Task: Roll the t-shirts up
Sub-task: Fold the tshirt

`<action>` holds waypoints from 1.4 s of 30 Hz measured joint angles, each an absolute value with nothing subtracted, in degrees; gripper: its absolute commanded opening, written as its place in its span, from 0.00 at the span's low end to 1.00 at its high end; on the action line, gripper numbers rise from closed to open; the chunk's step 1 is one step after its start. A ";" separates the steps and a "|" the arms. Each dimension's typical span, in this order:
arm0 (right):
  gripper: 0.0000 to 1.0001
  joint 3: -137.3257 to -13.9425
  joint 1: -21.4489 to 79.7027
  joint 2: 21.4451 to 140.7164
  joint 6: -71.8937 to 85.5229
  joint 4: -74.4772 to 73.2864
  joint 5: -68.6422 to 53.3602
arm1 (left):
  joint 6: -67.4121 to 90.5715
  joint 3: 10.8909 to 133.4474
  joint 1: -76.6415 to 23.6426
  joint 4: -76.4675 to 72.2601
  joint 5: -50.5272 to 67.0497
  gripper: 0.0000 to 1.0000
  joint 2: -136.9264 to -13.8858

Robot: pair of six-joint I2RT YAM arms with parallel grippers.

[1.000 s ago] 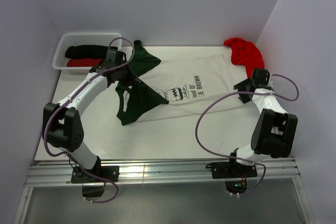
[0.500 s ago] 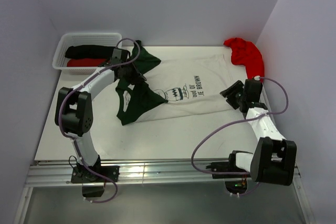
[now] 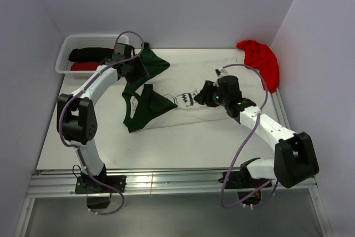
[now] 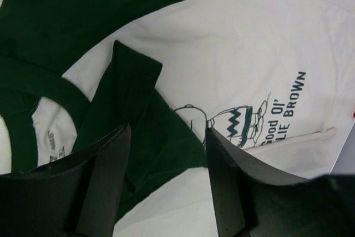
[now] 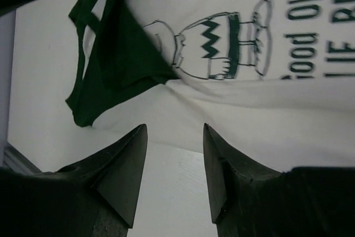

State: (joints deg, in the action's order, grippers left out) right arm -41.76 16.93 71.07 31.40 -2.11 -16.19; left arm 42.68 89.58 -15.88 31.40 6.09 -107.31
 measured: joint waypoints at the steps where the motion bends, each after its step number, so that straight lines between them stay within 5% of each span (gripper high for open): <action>1: 0.51 -43.22 18.74 72.27 30.39 -2.11 -15.75 | 42.57 89.06 -15.77 31.51 6.00 0.61 -106.54; 10: 0.49 -62.15 35.35 88.82 18.96 -5.45 -9.32 | 42.72 64.64 -13.39 28.93 8.99 0.61 -82.48; 18: 0.51 -61.76 39.13 92.44 17.67 -5.61 -7.62 | 46.52 44.29 -12.97 26.79 11.73 0.59 -70.67; 42: 0.54 -79.70 50.87 114.83 9.06 -10.15 3.86 | 56.49 29.78 -12.97 14.79 11.70 0.57 -70.22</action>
